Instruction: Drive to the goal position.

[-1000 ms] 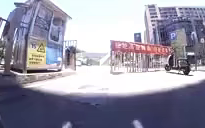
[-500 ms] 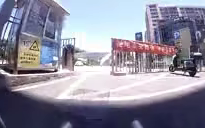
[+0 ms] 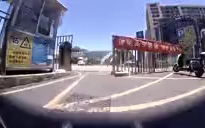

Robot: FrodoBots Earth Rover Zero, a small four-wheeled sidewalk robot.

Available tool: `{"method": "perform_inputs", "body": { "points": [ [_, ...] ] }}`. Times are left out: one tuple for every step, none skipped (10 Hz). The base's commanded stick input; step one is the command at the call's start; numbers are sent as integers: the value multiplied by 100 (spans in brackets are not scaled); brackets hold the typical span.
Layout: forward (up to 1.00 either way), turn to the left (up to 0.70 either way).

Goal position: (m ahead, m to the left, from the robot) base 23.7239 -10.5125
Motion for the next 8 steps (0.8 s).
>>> {"method": "perform_inputs", "body": {
  "points": [
    [70,0],
    [70,0],
    [70,0],
    [70,3],
    [70,12],
    [70,14],
    [70,14],
    [70,14]
  ]
}}
